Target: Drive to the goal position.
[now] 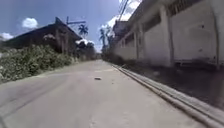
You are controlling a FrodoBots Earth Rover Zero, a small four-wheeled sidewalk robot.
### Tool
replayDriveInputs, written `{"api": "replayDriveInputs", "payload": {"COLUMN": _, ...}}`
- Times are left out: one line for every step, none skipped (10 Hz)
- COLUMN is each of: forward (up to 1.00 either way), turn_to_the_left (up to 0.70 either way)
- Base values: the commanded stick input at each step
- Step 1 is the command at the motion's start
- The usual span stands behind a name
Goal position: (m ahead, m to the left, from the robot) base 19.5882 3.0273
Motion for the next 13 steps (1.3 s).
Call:
{"api": "replayDriveInputs", "payload": {"forward": 0.85, "turn_to_the_left": 0.0}}
{"api": "replayDriveInputs", "payload": {"forward": 0.85, "turn_to_the_left": 0.0}}
{"api": "replayDriveInputs", "payload": {"forward": 0.85, "turn_to_the_left": 0.0}}
{"api": "replayDriveInputs", "payload": {"forward": 0.85, "turn_to_the_left": 0.0}}
{"api": "replayDriveInputs", "payload": {"forward": 0.85, "turn_to_the_left": 0.0}}
{"api": "replayDriveInputs", "payload": {"forward": 0.85, "turn_to_the_left": 0.0}}
{"api": "replayDriveInputs", "payload": {"forward": 0.85, "turn_to_the_left": 0.0}}
{"api": "replayDriveInputs", "payload": {"forward": 0.85, "turn_to_the_left": 0.0}}
{"api": "replayDriveInputs", "payload": {"forward": 0.85, "turn_to_the_left": 0.0}}
{"api": "replayDriveInputs", "payload": {"forward": 0.85, "turn_to_the_left": 0.0}}
{"api": "replayDriveInputs", "payload": {"forward": 0.85, "turn_to_the_left": 0.0}}
{"api": "replayDriveInputs", "payload": {"forward": 0.85, "turn_to_the_left": 0.0}}
{"api": "replayDriveInputs", "payload": {"forward": 0.85, "turn_to_the_left": 0.0}}
